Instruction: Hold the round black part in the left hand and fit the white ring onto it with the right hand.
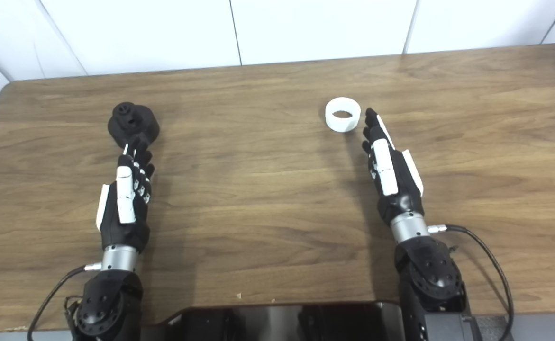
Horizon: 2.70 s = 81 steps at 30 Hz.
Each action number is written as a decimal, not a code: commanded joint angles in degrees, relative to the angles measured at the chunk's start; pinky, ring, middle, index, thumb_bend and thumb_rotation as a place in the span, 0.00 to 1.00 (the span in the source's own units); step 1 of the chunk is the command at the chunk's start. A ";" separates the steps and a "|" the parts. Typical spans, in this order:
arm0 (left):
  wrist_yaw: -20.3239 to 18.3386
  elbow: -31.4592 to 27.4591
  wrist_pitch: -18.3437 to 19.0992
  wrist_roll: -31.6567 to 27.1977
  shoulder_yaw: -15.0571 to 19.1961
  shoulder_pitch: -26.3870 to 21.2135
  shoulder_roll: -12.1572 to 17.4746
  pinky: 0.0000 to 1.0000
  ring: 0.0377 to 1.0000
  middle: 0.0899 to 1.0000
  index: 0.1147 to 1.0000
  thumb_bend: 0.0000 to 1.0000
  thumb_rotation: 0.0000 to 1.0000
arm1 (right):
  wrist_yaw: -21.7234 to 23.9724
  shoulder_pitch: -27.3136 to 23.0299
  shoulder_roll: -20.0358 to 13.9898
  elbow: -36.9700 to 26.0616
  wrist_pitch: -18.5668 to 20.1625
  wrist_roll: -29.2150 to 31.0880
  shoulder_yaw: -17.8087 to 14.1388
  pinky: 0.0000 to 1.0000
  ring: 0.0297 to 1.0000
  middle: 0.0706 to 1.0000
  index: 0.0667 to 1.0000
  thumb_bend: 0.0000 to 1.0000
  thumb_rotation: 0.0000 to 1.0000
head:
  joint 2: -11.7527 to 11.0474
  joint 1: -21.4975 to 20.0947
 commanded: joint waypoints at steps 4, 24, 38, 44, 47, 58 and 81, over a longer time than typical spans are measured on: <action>-1.99 -0.30 -2.10 -0.83 0.25 1.29 2.27 1.00 1.00 1.00 1.00 0.51 1.00 | -0.07 -1.37 0.07 -1.15 -2.82 -0.08 -0.18 1.00 1.00 1.00 0.97 0.55 1.00 | -0.49 0.25; -0.55 0.76 -4.11 4.85 2.08 0.89 4.03 1.00 1.00 1.00 1.00 0.57 0.70 | 1.07 -0.93 -1.27 0.75 -5.34 0.38 -0.41 1.00 1.00 1.00 0.97 0.56 1.00 | -5.12 3.90; 0.26 -5.28 1.43 9.27 6.32 -2.20 10.24 1.00 1.00 1.00 1.00 0.71 0.39 | 1.46 -2.10 -1.55 2.31 -5.97 0.64 -0.62 1.00 1.00 1.00 0.97 0.57 1.00 | -5.54 4.70; 1.84 -6.70 4.45 18.30 6.75 -4.09 15.39 1.00 1.00 1.00 0.99 0.82 0.34 | 1.65 -2.35 -1.66 3.43 -6.80 0.55 -0.53 1.00 1.00 1.00 0.97 0.59 1.00 | -6.19 5.59; 1.94 -5.74 6.18 22.47 6.91 -5.86 18.73 1.00 1.00 1.00 1.00 0.86 0.32 | 2.04 -2.33 -1.95 3.75 -7.24 0.71 -0.44 1.00 1.00 1.00 0.97 0.59 1.00 | -6.31 5.65; -1.76 0.05 12.90 29.69 4.12 -12.83 27.32 1.00 1.00 1.00 0.99 0.93 0.29 | 2.08 -2.29 -2.30 3.85 -7.24 1.43 -0.78 1.00 1.00 1.00 0.97 0.58 1.00 | -7.07 6.32; -10.47 10.45 17.82 29.30 -1.83 -21.38 32.80 1.00 1.00 0.99 0.92 0.98 0.29 | 2.53 -1.75 -3.02 4.35 -8.56 1.56 -0.87 1.00 1.00 1.00 0.97 0.57 1.00 | -7.59 6.72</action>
